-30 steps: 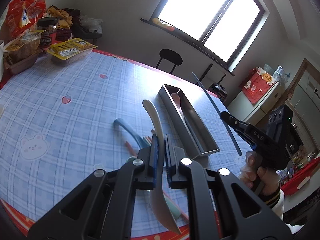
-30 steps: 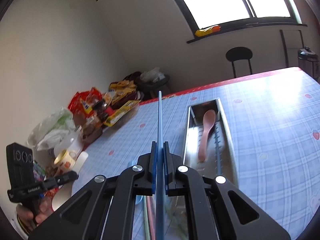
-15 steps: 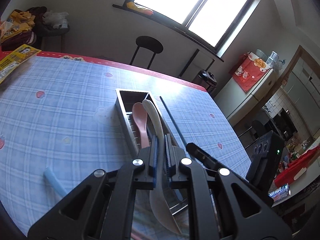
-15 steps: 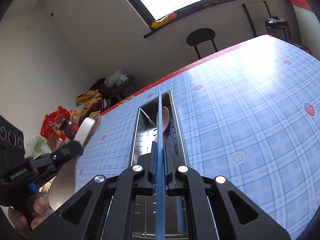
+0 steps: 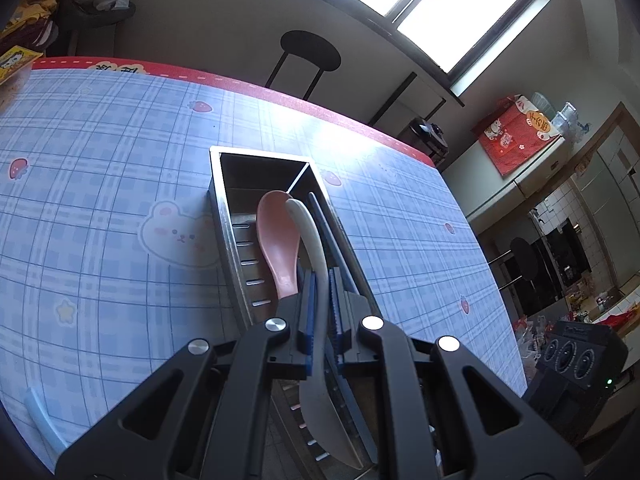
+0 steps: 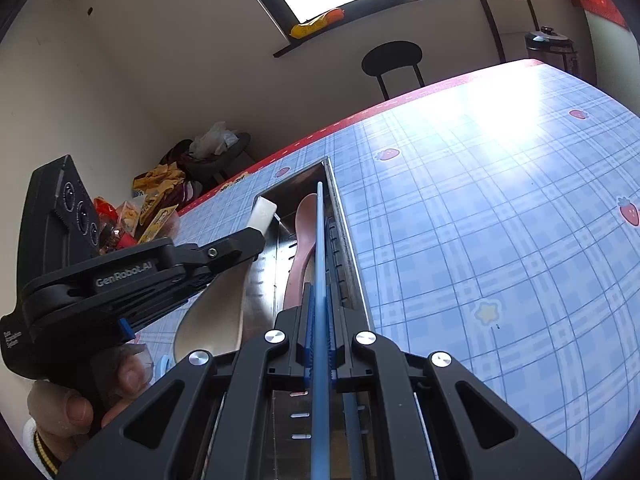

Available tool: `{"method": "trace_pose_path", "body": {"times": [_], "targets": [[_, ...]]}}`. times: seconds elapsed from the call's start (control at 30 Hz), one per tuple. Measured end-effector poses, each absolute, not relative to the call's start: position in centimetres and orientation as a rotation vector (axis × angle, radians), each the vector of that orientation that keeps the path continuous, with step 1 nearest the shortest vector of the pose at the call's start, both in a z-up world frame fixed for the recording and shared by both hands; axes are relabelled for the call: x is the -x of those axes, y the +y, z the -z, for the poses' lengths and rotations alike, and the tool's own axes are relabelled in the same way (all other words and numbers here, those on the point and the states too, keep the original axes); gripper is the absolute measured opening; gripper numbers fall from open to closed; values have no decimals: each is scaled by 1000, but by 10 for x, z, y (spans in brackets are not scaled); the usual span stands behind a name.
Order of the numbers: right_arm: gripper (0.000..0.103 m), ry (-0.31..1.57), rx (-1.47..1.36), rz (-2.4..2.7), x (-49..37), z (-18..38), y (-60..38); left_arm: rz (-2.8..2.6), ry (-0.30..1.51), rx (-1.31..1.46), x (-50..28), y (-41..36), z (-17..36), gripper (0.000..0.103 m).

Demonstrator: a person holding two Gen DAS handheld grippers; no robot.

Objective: Organize utensils
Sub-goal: 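Carry the white spoon with the left tool into the steel tray, then open the left tool on the white spoon while the right tool releases the blue chopstick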

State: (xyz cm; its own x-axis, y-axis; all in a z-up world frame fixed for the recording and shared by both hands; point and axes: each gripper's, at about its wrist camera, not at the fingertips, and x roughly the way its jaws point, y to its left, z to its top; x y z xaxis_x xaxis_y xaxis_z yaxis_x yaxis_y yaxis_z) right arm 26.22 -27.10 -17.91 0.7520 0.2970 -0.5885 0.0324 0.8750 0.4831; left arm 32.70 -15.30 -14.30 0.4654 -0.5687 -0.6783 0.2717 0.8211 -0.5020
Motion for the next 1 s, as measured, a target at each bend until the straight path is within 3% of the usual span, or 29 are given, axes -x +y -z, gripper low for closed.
{"method": "trace_pose_path", "body": {"times": [0.5,0.67,0.77,0.83,0.87,0.93,1.0], "targets": [[7,720,-497,-136,-264,181,-275,473,961,278,-347,-169,155,11],[10,713,-473,-146,-262,175,-271,475,922,233,-345,-165,142,16],[31,690,-426,-121,-257,167,-267,489,865,207,-333,-155,122,31],[53,672,-389,-109,-253,162,-264,486,815,175,-320,-146,107,50],[58,662,-368,-99,-251,160,-262,485,785,156,-313,-140,98,55],[79,632,-324,-76,-247,155,-259,464,731,110,-296,-130,84,78],[89,613,-278,-57,-243,152,-255,445,680,73,-277,-118,73,94]]}}
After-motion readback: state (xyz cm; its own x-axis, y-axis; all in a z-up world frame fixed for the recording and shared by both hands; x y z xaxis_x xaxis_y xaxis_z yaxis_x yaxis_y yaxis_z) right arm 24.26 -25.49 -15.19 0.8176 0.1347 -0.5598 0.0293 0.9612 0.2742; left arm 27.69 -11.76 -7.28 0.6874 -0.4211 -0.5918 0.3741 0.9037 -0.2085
